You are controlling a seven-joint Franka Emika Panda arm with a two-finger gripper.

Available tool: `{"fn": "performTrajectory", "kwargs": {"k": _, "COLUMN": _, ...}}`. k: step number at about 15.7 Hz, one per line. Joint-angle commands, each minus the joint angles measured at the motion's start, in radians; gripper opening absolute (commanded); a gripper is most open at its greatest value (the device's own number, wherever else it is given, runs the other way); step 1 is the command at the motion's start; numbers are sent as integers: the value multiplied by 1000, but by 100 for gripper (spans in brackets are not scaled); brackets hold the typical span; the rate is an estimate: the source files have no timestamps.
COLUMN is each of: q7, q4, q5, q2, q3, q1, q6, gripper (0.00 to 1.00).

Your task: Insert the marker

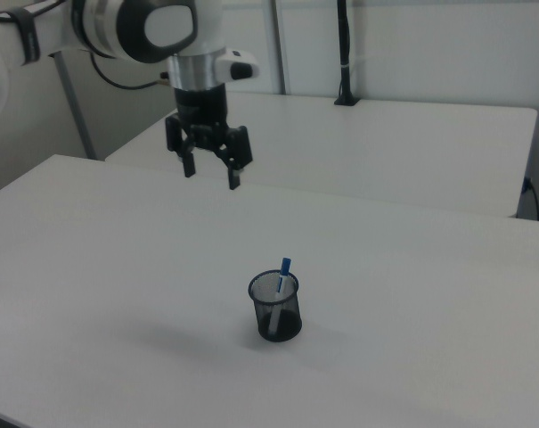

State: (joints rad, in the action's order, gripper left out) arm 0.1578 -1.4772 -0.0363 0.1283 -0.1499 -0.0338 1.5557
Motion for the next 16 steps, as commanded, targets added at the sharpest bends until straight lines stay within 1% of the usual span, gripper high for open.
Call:
{"fn": "performTrajectory", "kwargs": {"k": 1, "q7": -56, "q4": -21, "q5": -11, "q2": -7, "q3": -4, "q1": 72, "q6": -20, "gripper": 100}}
{"fn": "performTrajectory", "kwargs": {"k": 2, "q7": -67, "q4": -20, "q5": -10, "q2": -7, "q3": -4, "q1": 87, "q6": -17, "gripper": 100}}
{"fn": "performTrajectory", "kwargs": {"k": 8, "q7": -69, "q4": -35, "q5": -11, "q2": -42, "q3": -4, "q1": 97, "q6": -23, "gripper": 100}}
{"fn": "performTrajectory", "kwargs": {"k": 12, "q7": -75, "q4": -31, "q5": -11, "q2": -44, "q3": -5, "q1": 95, "q6": -23, "gripper": 100}}
{"fn": "performTrajectory", "kwargs": {"k": 13, "q7": -95, "q4": -31, "q5": -13, "q2": -44, "q3": -5, "q1": 95, "q6": -22, "gripper": 100}}
{"fn": "performTrajectory", "kwargs": {"k": 15, "q7": -196, "q4": -29, "q5": -11, "q2": -44, "q3": -5, "q1": 94, "q6": -14, "gripper": 100}}
{"fn": "performTrajectory", "kwargs": {"k": 16, "q7": -217, "q4": -29, "q5": -11, "q2": -44, "q3": -5, "q1": 95, "q6": -14, "gripper": 100}}
